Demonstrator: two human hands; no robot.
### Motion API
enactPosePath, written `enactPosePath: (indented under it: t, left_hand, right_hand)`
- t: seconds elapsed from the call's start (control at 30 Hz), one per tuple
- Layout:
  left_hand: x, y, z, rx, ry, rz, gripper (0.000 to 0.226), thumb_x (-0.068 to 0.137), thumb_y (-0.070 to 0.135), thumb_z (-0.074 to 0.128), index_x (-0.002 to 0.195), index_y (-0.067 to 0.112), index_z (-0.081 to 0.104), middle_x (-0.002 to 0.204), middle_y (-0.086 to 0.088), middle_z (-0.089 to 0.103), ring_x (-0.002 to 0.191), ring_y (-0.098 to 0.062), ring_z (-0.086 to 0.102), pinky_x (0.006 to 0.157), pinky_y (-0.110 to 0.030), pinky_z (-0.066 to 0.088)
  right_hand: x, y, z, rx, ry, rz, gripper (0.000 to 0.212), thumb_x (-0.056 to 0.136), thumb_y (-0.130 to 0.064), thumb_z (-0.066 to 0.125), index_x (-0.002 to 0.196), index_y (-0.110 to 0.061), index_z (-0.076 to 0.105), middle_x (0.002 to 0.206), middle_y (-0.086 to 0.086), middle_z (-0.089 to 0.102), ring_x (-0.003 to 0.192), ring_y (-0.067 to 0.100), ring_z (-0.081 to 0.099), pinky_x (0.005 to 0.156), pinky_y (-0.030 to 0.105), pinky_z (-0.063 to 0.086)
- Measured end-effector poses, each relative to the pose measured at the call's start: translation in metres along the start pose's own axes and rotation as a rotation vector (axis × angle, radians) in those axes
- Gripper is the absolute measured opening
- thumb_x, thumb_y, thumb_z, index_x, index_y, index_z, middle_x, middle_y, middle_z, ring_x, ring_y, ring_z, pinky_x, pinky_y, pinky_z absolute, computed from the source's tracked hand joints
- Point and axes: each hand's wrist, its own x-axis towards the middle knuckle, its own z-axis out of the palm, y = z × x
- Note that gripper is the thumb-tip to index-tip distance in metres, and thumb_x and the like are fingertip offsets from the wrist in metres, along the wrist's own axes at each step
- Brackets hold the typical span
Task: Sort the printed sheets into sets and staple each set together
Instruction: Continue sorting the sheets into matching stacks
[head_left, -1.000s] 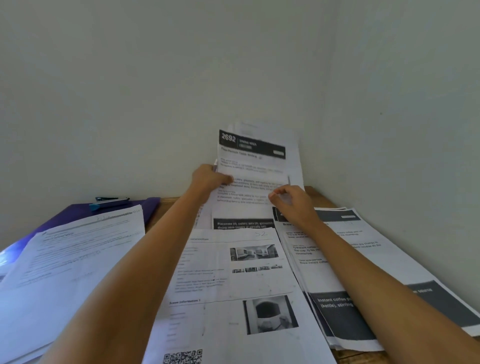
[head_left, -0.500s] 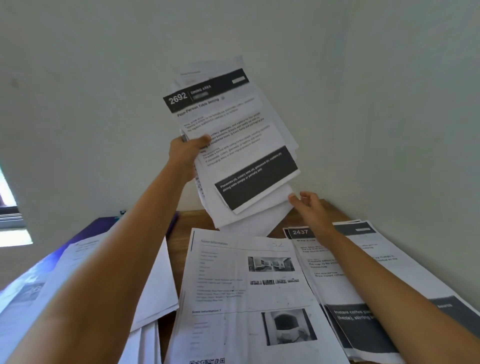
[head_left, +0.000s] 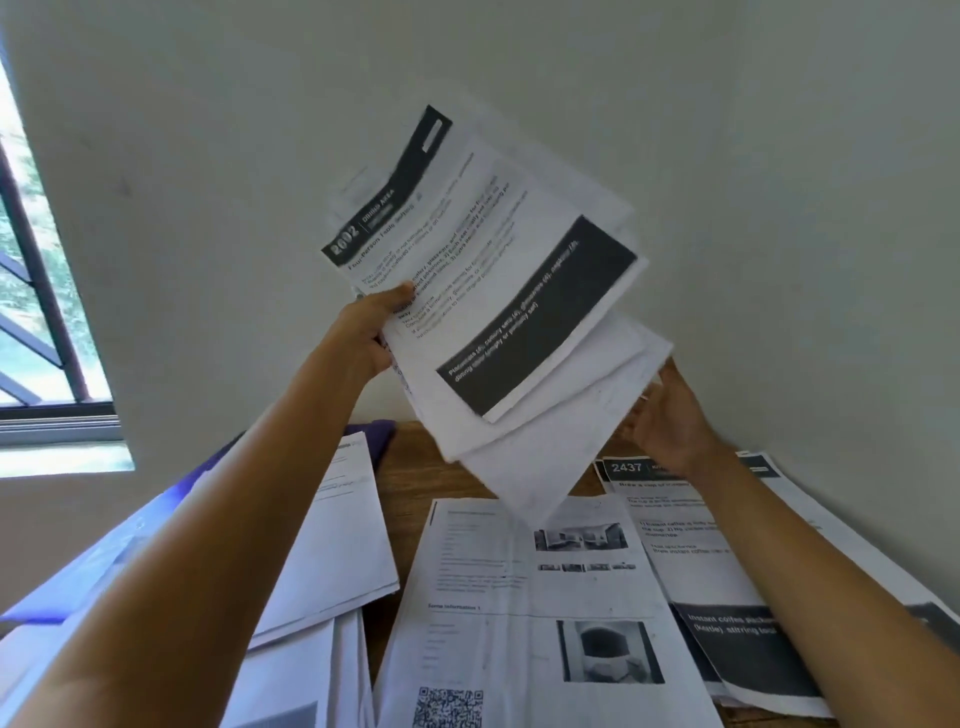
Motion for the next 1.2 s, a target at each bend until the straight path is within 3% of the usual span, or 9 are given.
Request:
enactPosePath:
  t: [0.1, 0.23, 0.4, 0.47, 0.57, 0.67, 0.97, 1.1, 1.2]
  left_hand:
    - [-0.010, -0.023, -0.019, 0.171, -0.061, -0.159, 0.027, 0.086, 0.004, 0.067, 0.112, 0.011, 0.063, 0.102, -0.014, 0.072, 0.079, -0.029, 0.072, 0.065, -0.048, 0.060]
    - [-0.022, -0.057, -0.049, 0.408, -0.154, -0.290, 0.049, 0.077, 0.006, 0.071, 0.123, 0.008, 0.057, 0.112, -0.018, 0.070, 0.094, -0.036, 0.070, 0.072, -0.052, 0.059]
    - [-0.027, -0.079, -0.071, 0.538, -0.104, -0.349, 0.038, 0.083, 0.004, 0.070, 0.119, 0.008, 0.058, 0.107, -0.018, 0.071, 0.095, -0.037, 0.070, 0.075, -0.053, 0.058]
    - [-0.028, -0.085, -0.072, 0.578, -0.082, -0.347, 0.037, 0.082, 0.001, 0.070, 0.116, 0.009, 0.059, 0.107, -0.017, 0.070, 0.093, -0.037, 0.069, 0.073, -0.052, 0.058]
    - [-0.029, -0.093, -0.070, 0.599, -0.044, -0.339, 0.035, 0.082, -0.003, 0.069, 0.114, 0.008, 0.060, 0.103, -0.016, 0.070, 0.086, -0.035, 0.069, 0.063, -0.047, 0.058]
    - [-0.026, -0.099, -0.072, 0.592, -0.025, -0.351, 0.035, 0.082, -0.003, 0.069, 0.114, 0.006, 0.060, 0.108, -0.019, 0.069, 0.087, -0.036, 0.068, 0.069, -0.048, 0.056]
    - [-0.016, -0.089, -0.085, 0.679, 0.028, -0.416, 0.036, 0.085, 0.004, 0.069, 0.118, 0.004, 0.056, 0.105, -0.019, 0.069, 0.085, -0.035, 0.069, 0.065, -0.045, 0.056]
    - [-0.012, -0.080, -0.089, 0.721, 0.055, -0.413, 0.035, 0.084, 0.008, 0.071, 0.117, 0.004, 0.057, 0.104, -0.019, 0.071, 0.086, -0.036, 0.070, 0.070, -0.049, 0.058]
    - [-0.014, -0.075, -0.089, 0.732, 0.075, -0.374, 0.026, 0.086, 0.009, 0.069, 0.110, 0.005, 0.058, 0.103, -0.018, 0.070, 0.081, -0.034, 0.069, 0.061, -0.045, 0.056]
  right_hand:
    - [-0.008, -0.003, 0.003, -0.028, -0.106, 0.061, 0.075, 0.088, -0.072, 0.027, 0.109, -0.015, 0.071, 0.112, 0.012, 0.069, 0.101, 0.028, 0.066, 0.092, 0.045, 0.049]
    - [-0.013, 0.002, 0.006, -0.083, -0.197, 0.166, 0.077, 0.092, -0.067, 0.024, 0.084, -0.013, 0.078, 0.087, 0.013, 0.072, 0.077, 0.025, 0.071, 0.066, 0.034, 0.060]
    - [-0.016, 0.014, 0.014, -0.312, -0.246, 0.162, 0.040, 0.083, -0.038, 0.056, 0.110, -0.010, 0.065, 0.109, 0.012, 0.071, 0.091, 0.023, 0.071, 0.073, 0.035, 0.059]
    - [-0.012, 0.020, 0.012, -0.416, -0.244, 0.170, 0.045, 0.075, -0.025, 0.069, 0.115, -0.007, 0.060, 0.115, 0.016, 0.068, 0.096, 0.027, 0.070, 0.074, 0.039, 0.059]
    - [-0.006, 0.029, 0.009, -0.503, -0.197, 0.178, 0.047, 0.078, -0.006, 0.070, 0.122, -0.003, 0.056, 0.113, 0.017, 0.068, 0.096, 0.031, 0.069, 0.075, 0.043, 0.059]
    - [-0.004, 0.036, 0.010, -0.525, -0.136, 0.172, 0.035, 0.081, 0.006, 0.066, 0.115, -0.002, 0.059, 0.113, 0.018, 0.067, 0.091, 0.030, 0.068, 0.076, 0.043, 0.059]
    - [-0.004, 0.046, 0.018, -0.600, -0.067, 0.267, 0.031, 0.084, 0.006, 0.064, 0.114, 0.001, 0.059, 0.105, 0.017, 0.067, 0.085, 0.030, 0.068, 0.069, 0.042, 0.058]
    - [-0.002, 0.049, 0.020, -0.600, -0.037, 0.265, 0.029, 0.086, 0.006, 0.061, 0.115, 0.002, 0.059, 0.108, 0.019, 0.066, 0.084, 0.031, 0.066, 0.074, 0.046, 0.055]
    - [-0.003, 0.048, 0.020, -0.606, -0.010, 0.261, 0.029, 0.088, 0.005, 0.060, 0.117, 0.000, 0.059, 0.100, 0.014, 0.067, 0.080, 0.028, 0.066, 0.064, 0.041, 0.057]
